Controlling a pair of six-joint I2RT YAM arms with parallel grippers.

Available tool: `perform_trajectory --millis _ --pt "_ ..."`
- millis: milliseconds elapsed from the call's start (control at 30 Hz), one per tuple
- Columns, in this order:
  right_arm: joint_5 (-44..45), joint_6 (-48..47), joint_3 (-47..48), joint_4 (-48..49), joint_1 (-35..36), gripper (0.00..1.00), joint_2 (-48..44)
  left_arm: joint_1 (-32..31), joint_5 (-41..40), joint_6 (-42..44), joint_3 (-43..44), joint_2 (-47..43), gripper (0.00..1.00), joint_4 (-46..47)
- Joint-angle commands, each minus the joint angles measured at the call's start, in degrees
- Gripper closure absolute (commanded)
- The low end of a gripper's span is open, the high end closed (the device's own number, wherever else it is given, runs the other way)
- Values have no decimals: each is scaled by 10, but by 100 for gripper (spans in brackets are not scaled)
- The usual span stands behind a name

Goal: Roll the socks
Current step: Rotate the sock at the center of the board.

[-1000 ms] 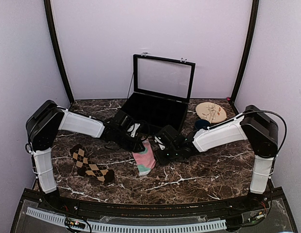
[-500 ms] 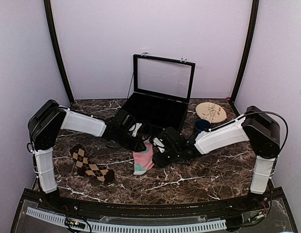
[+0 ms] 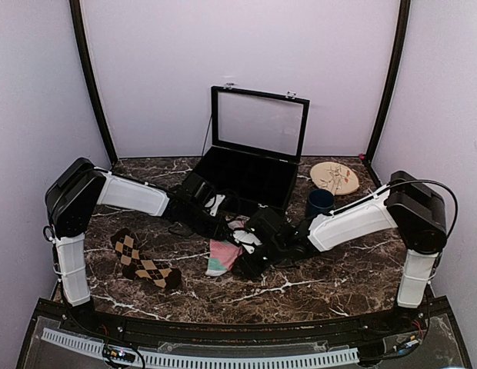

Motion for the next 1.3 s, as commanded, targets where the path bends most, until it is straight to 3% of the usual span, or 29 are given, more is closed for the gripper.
perform_trajectory --millis 0,700,1000,1267 --pt "-33 -15 -18 -12 17 46 -9 -1 -17 -1 -19 31 78 -48" --pt "-4 -93 31 -37 19 33 -45 -1 5 20 -5 48 80 -61" --pt "-19 -107 60 -44 20 32 -12 0 19 19 -3 49 80 -62" --pt "-8 -103 42 -37 20 33 -36 10 32 26 -3 49 80 -67"
